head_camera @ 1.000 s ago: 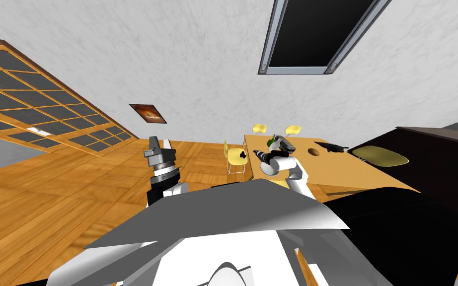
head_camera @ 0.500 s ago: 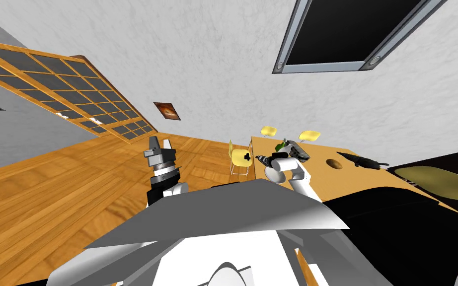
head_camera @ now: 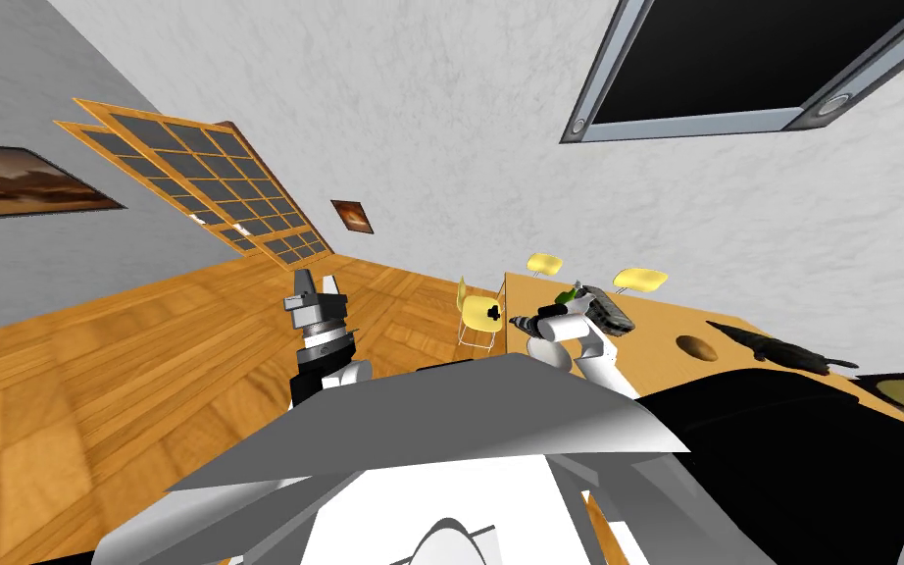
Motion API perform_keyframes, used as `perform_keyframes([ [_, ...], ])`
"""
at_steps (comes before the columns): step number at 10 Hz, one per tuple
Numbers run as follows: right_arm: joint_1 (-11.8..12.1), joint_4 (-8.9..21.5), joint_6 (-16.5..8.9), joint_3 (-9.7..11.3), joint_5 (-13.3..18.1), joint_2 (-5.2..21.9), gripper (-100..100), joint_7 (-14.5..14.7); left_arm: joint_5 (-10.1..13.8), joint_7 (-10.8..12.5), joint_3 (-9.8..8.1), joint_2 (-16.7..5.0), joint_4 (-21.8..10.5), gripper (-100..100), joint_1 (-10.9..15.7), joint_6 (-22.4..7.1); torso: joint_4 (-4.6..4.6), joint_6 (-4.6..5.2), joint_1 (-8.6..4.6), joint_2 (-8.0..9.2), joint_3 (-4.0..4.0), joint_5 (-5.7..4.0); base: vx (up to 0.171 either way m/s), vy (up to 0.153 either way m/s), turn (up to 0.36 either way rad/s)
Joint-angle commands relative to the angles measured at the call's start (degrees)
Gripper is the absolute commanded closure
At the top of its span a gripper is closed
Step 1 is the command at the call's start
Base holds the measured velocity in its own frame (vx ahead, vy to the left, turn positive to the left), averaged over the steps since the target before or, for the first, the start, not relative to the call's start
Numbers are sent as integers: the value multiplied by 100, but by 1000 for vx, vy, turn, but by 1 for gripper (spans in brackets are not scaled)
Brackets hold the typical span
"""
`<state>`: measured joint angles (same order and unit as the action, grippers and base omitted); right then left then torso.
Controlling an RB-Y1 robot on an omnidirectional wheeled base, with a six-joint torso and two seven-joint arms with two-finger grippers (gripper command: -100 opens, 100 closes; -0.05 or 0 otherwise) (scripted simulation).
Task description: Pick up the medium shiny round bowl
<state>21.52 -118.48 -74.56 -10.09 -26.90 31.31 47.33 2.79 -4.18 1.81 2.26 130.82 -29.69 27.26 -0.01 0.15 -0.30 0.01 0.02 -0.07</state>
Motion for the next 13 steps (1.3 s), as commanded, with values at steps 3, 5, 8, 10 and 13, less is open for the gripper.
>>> perform_keyframes([
  [3, 193, 262, -273, 93, 37, 233, -100, 540, 0, 0, 0, 0, 0, 0, 1, 0, 0, -2, -9, 1, 0, -1, -31, -64, 277],
  [5, 381, 509, -422, 226, 97, 377, -100, 901, 0, 0, 0, 0, 0, 0, 1, 0, 0, -3, -6, 1, 0, -2, -45, -67, 302],
  [8, 566, 741, -497, 376, 152, 451, -100, 1292, 0, 0, 0, 0, 0, 0, 0, 0, 1, -1, -1, -4, -3, -1, -30, -53, 197],
  [10, 731, 946, -517, 531, 188, 448, -100, 1544, 0, 0, 0, 0, 0, 0, 0, 0, 1, 1, -8, -3, -2, -2, -35, -66, 204],
  [13, 766, 1143, -518, 711, 218, 345, -100, 1632, 0, 0, -1, 0, 0, 0, -1, 0, 1, 3, -4, -5, -3, -2, -27, -46, 87],
])
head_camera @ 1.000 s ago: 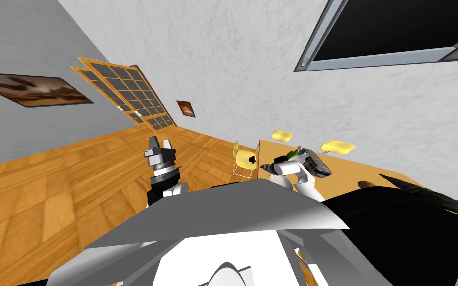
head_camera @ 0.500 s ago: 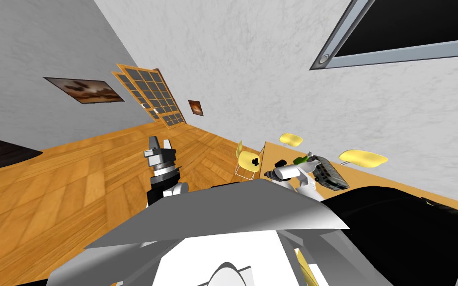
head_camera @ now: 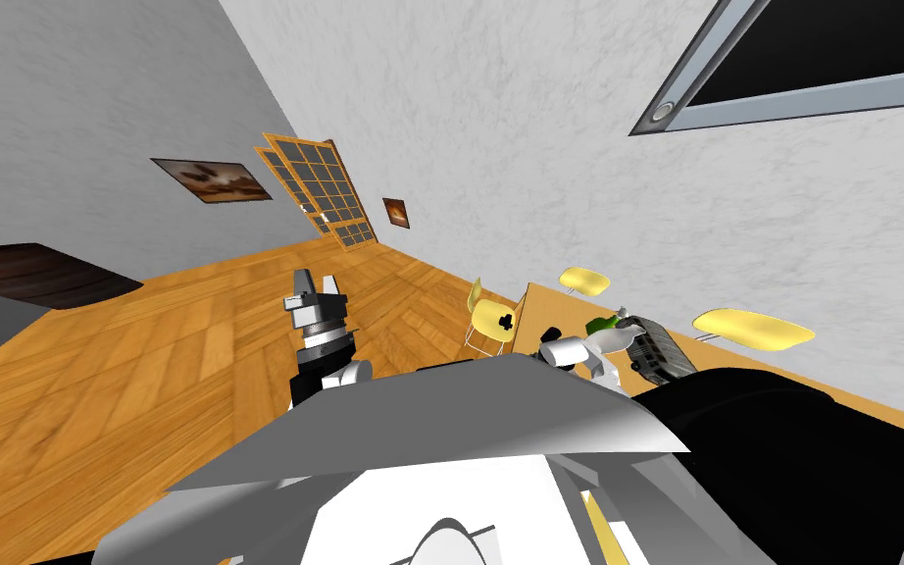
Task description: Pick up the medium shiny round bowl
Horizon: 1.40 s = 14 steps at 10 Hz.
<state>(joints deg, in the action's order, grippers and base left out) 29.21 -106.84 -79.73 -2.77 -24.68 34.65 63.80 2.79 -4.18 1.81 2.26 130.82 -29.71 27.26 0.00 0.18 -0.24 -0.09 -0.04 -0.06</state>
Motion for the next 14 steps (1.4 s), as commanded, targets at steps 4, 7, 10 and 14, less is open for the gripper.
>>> perform_keyframes([
  [4, -85, 376, 318, 159, 149, -104, -100, -85, 0, 0, 0, 0, 0, 0, 0, 0, 0, -1, 4, 0, 0, 1, -17, -15, 49],
  [7, -92, 420, 357, 173, 160, -112, 100, -91, 0, 0, 0, 0, 0, 0, 0, 0, 1, 0, 7, -4, -3, 2, -10, -9, 21],
  [10, -93, 413, 349, 167, 154, -107, 100, -87, 0, 0, 0, 0, 0, 0, 0, 0, 4, -1, 11, -11, -7, -7, 0, 0, 0],
  [14, -32, 139, 119, 58, 55, -38, 100, -33, 0, 0, 0, 0, 0, 0, -1, 0, 5, -1, 16, -16, -10, -3, 12, 11, -43],
])
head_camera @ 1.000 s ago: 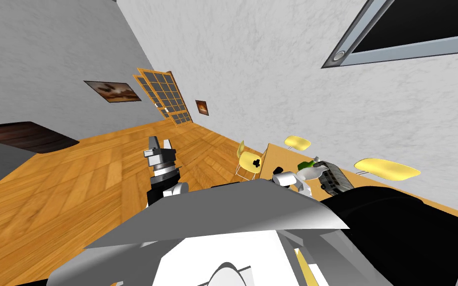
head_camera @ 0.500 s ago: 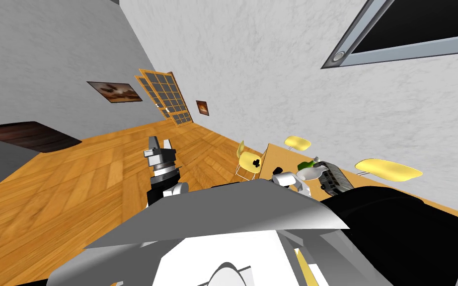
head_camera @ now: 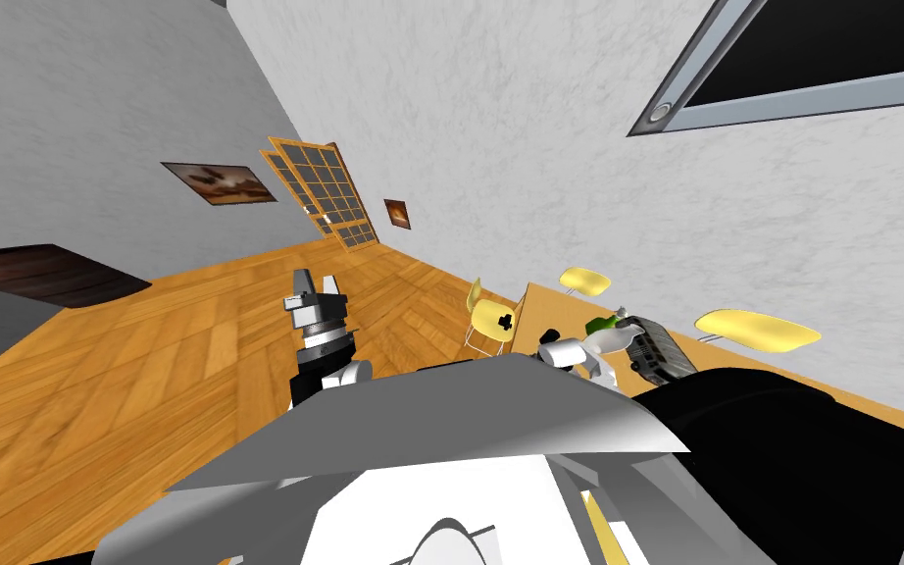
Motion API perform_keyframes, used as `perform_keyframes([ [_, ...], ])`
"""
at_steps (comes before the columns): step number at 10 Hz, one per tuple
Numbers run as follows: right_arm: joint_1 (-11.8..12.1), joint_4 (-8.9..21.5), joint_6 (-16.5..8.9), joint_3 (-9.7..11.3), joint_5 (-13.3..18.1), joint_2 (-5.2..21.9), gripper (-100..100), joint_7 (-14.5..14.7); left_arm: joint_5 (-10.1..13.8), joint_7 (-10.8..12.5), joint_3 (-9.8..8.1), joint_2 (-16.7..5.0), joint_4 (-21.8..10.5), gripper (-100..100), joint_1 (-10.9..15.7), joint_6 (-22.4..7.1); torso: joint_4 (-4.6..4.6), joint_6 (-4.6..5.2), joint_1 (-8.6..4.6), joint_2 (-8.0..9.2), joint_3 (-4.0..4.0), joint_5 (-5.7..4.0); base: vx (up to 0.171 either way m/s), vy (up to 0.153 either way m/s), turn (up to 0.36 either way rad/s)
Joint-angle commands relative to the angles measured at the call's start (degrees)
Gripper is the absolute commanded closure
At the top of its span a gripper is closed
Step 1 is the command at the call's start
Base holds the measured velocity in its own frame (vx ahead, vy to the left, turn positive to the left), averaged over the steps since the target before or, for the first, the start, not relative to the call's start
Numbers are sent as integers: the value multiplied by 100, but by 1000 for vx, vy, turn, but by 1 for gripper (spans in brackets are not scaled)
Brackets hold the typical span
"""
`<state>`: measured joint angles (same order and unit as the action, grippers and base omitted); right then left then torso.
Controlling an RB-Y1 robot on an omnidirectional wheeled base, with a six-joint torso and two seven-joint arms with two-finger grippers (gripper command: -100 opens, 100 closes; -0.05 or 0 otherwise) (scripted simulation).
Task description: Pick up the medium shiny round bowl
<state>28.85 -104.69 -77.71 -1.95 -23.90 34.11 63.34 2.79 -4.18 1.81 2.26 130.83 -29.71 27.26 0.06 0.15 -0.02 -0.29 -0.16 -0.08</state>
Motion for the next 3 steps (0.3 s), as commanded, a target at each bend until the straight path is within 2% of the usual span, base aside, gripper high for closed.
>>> perform_keyframes([
  [1, 25, -169, -163, -64, -60, 42, 100, 33, 0, 0, 0, 0, 0, 0, 0, 0, 0, 0, 0, 0, 0, 0, 25, 30, -53],
  [2, 7, -106, -104, -36, -31, 24, 100, 13, 0, 0, 0, 0, 0, 0, 0, 0, 0, -2, 3, -1, -1, 1, 11, 14, -9],
  [3, 6, -119, -128, -40, -34, 26, 0, 15, 0, 0, 0, 0, 0, 0, 0, 0, 0, -2, -3, 2, 1, -1, 0, 0, 0],
])
